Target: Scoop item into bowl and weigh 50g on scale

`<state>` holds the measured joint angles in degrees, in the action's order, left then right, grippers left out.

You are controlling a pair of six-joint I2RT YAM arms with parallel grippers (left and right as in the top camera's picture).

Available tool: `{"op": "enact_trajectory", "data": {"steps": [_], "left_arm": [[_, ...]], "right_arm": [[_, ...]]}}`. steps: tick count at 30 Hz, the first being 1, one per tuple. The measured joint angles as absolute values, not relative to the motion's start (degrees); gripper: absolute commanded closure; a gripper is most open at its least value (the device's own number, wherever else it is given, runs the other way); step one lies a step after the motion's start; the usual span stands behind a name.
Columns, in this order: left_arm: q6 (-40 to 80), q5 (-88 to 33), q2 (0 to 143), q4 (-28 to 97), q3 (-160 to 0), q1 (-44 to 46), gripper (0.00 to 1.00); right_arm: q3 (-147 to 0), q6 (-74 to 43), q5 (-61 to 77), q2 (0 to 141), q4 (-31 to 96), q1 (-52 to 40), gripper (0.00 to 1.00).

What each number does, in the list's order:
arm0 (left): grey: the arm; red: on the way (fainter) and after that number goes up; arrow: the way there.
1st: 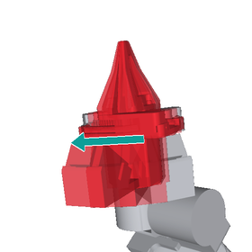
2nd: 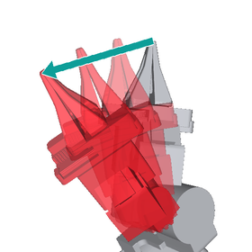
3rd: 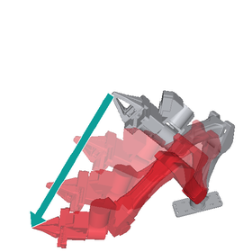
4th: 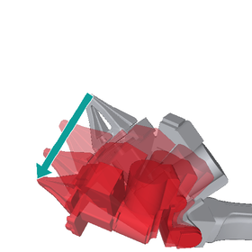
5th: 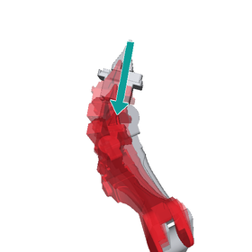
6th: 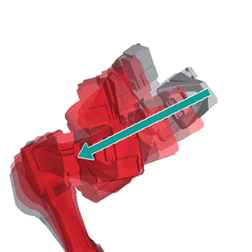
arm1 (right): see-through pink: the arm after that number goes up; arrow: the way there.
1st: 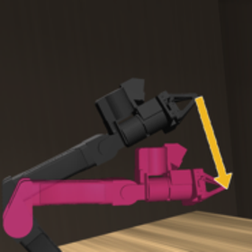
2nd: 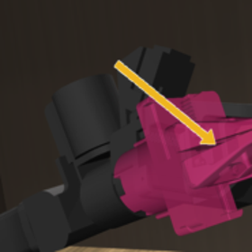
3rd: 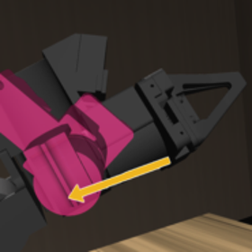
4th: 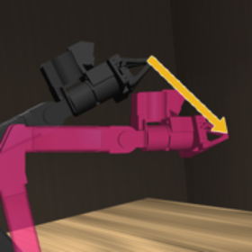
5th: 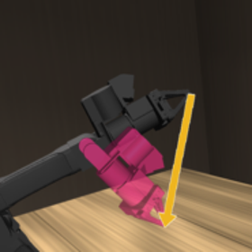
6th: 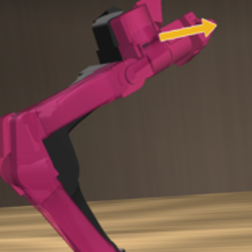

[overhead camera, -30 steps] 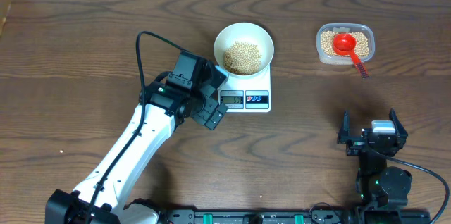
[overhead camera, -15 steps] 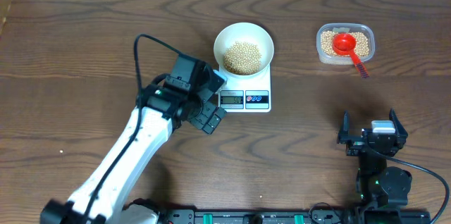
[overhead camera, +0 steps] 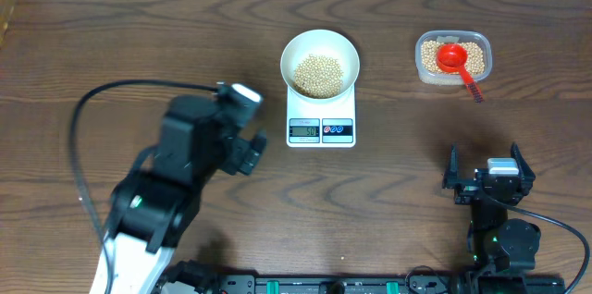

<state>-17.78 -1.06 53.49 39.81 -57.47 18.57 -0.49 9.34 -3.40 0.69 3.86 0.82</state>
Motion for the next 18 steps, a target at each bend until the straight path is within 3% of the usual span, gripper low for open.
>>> {"op": "enact_trajectory", "data": {"steps": [18], "left_arm": [[-11.73, -3.14, 20.27, 13.39, -26.59, 5.82, 0.02]], "right_arm": [[-0.49, 9.34, -3.38, 0.69, 3.88, 0.82, 0.01]]}}
